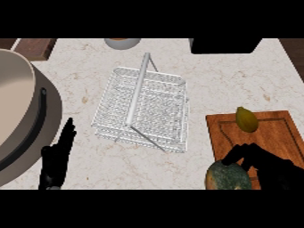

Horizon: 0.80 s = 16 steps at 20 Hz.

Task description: Pick the squash from the cutting board and place it in the tiered basket

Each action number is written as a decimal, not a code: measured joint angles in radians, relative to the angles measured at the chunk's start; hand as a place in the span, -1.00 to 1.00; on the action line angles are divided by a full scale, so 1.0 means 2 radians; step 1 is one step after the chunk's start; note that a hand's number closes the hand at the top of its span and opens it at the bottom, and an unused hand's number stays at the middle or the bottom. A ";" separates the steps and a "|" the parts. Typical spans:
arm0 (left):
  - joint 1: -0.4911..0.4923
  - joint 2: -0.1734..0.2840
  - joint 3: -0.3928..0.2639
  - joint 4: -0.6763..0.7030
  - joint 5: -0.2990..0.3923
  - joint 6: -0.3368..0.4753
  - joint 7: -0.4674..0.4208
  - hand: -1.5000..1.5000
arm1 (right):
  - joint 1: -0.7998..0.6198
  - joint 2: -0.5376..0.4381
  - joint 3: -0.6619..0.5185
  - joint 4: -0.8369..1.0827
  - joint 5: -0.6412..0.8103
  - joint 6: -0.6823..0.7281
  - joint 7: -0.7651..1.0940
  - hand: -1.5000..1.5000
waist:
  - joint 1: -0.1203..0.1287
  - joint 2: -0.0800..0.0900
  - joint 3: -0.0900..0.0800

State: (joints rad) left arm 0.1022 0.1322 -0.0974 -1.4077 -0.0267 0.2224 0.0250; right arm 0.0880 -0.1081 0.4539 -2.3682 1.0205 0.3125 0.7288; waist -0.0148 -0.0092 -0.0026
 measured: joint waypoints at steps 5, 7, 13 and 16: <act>-0.002 0.000 0.001 0.000 -0.001 -0.001 -0.001 0.00 | -0.095 0.017 -0.013 -0.003 0.004 0.057 0.060 1.00 | 0.003 0.001 0.000; 0.000 -0.002 -0.002 0.001 -0.003 -0.001 -0.002 0.00 | -0.137 0.030 -0.020 -0.001 0.006 0.076 0.079 1.00 | 0.004 0.001 0.000; -0.006 -0.005 0.001 0.013 -0.003 -0.005 -0.010 0.00 | -0.281 0.048 -0.068 0.025 -0.008 0.096 0.123 1.00 | 0.009 0.003 0.000; -0.012 -0.007 0.002 0.015 -0.003 -0.005 -0.005 0.00 | -0.344 0.049 -0.096 0.053 -0.042 0.097 0.138 1.00 | 0.010 0.003 0.000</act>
State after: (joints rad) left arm 0.0777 0.1191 -0.0929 -1.3782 -0.0335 0.2119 0.0151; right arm -0.6007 -0.0096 0.2629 -2.2628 0.9361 0.5066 1.0057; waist 0.0054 -0.0030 -0.0020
